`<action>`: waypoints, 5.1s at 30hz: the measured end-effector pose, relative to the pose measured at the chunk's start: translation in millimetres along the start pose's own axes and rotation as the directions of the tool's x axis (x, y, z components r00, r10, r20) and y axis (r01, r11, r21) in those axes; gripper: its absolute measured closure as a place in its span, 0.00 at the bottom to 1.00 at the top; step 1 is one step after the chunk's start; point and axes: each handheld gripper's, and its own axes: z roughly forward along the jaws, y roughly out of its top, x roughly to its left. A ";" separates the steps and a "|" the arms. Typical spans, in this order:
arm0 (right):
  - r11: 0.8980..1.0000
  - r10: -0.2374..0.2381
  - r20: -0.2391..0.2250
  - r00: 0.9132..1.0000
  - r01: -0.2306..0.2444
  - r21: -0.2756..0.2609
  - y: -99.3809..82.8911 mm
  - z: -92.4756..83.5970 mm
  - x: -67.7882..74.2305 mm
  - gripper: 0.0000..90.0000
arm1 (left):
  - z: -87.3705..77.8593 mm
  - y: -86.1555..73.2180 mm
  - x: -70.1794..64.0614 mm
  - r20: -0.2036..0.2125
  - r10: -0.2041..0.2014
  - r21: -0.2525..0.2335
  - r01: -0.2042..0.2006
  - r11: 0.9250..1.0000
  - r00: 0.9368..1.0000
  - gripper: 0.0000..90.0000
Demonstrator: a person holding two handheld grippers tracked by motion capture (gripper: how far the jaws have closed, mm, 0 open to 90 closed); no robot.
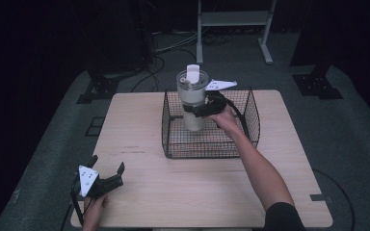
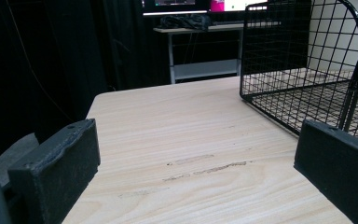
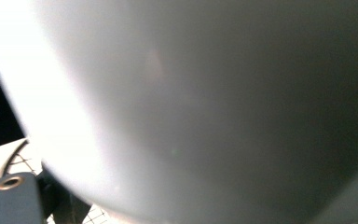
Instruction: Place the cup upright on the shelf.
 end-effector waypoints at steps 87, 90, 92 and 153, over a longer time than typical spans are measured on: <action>0.971 -0.119 -0.069 0.990 0.131 0.198 -41.2 3.2 -22.6 0.10 | -0.3 -0.1 -2.2 0.020 0.021 -0.001 -0.021 1.000 1.000 0.00; 0.971 -0.117 -0.067 0.991 0.128 0.201 -41.5 0.3 -22.6 0.10 | -0.2 -0.1 -2.4 0.018 0.022 0.002 -0.022 1.000 1.000 0.00; 0.970 -0.119 -0.071 0.990 0.131 0.207 -41.8 -2.0 -23.1 0.10 | -0.1 -0.1 -2.5 0.017 0.024 0.002 -0.024 1.000 1.000 0.00; 0.975 0.023 0.104 0.994 -0.045 0.218 -18.8 -77.6 -5.0 0.10 | -0.3 -0.2 -3.3 0.014 0.031 0.000 -0.031 1.000 0.999 0.00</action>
